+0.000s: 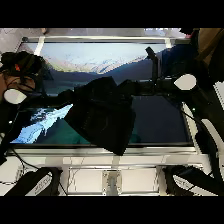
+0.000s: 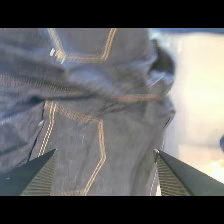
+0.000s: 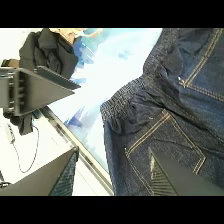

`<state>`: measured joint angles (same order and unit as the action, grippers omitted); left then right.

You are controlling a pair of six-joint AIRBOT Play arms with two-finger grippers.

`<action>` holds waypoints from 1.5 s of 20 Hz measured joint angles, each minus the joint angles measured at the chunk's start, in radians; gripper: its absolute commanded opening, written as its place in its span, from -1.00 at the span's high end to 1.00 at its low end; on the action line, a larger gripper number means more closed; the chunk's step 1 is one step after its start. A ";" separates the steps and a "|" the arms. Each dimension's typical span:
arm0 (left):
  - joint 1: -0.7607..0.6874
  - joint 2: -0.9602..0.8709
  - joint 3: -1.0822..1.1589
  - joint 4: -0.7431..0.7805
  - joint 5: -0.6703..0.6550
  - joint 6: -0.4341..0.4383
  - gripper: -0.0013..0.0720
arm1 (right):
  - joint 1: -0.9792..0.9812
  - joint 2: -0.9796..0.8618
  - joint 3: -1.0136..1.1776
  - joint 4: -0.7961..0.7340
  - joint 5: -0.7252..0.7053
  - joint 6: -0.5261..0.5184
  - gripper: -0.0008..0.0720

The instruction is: Fold the clothes and pants, and hang the long-sleeved shirts on hangers.

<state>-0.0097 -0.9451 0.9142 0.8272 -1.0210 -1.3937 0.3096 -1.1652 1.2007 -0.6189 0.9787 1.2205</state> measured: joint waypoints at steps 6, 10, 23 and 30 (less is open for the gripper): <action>0.000 0.128 0.000 -0.006 0.071 0.011 -0.93 | 0.000 0.000 0.025 -0.013 0.008 0.000 -0.38; -0.001 0.151 0.000 -0.006 0.069 0.011 -0.93 | 0.000 0.000 0.028 -0.013 0.005 0.000 -0.38; -0.001 0.158 0.000 -0.006 0.060 0.010 -0.93 | 0.000 0.000 0.029 -0.013 0.005 -0.001 -0.38; -0.001 0.158 0.000 -0.006 0.060 0.010 -0.93 | 0.000 0.000 0.029 -0.013 0.005 -0.001 -0.38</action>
